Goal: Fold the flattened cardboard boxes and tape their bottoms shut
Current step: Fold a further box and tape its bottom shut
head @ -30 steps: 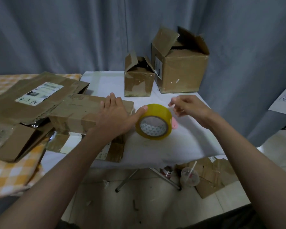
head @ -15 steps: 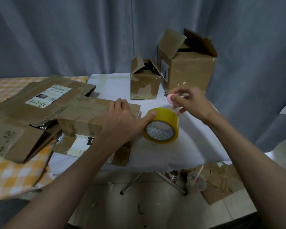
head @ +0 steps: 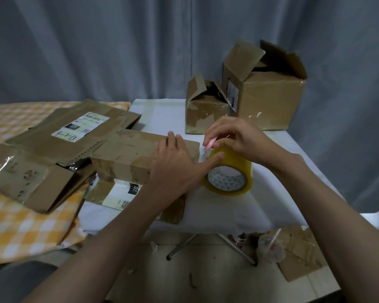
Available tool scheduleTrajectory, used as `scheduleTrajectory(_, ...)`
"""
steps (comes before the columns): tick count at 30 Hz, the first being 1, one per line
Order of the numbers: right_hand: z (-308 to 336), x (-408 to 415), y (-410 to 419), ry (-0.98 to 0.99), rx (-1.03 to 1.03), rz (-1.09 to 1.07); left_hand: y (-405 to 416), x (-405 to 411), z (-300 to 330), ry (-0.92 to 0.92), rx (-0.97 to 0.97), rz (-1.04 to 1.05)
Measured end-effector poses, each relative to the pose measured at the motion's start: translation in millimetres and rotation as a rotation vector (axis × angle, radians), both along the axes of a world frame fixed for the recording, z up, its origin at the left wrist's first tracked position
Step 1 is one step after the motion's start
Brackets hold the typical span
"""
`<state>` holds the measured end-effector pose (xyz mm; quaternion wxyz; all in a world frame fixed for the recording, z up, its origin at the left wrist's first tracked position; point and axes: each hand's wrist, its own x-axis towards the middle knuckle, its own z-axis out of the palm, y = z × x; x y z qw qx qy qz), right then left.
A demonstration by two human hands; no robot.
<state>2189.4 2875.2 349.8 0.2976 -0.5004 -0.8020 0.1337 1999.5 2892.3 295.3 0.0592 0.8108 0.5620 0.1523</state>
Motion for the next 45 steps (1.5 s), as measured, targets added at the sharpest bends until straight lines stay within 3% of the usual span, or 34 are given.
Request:
scheduleTrajectory(15,3,-7,1,-0.128,-0.017,-0.011,-3,0,2,-0.012,-0.001,0.000)
scheduleTrajectory(23,3,4,8,-0.214,-0.076,-0.172,-4,1,4,-0.004,-0.013,0.007)
scheduleTrajectory(35,-36,45,11,-0.047,-0.486,-0.459,-7,1,7,-0.006,-0.018,0.008)
scheduleTrajectory(40,-3,20,4,0.235,-0.581,-0.374,-7,2,8,0.013,-0.025,0.015)
scheduleTrajectory(45,6,-9,6,0.034,-0.714,-0.304,-7,0,5,0.005,0.002,0.002)
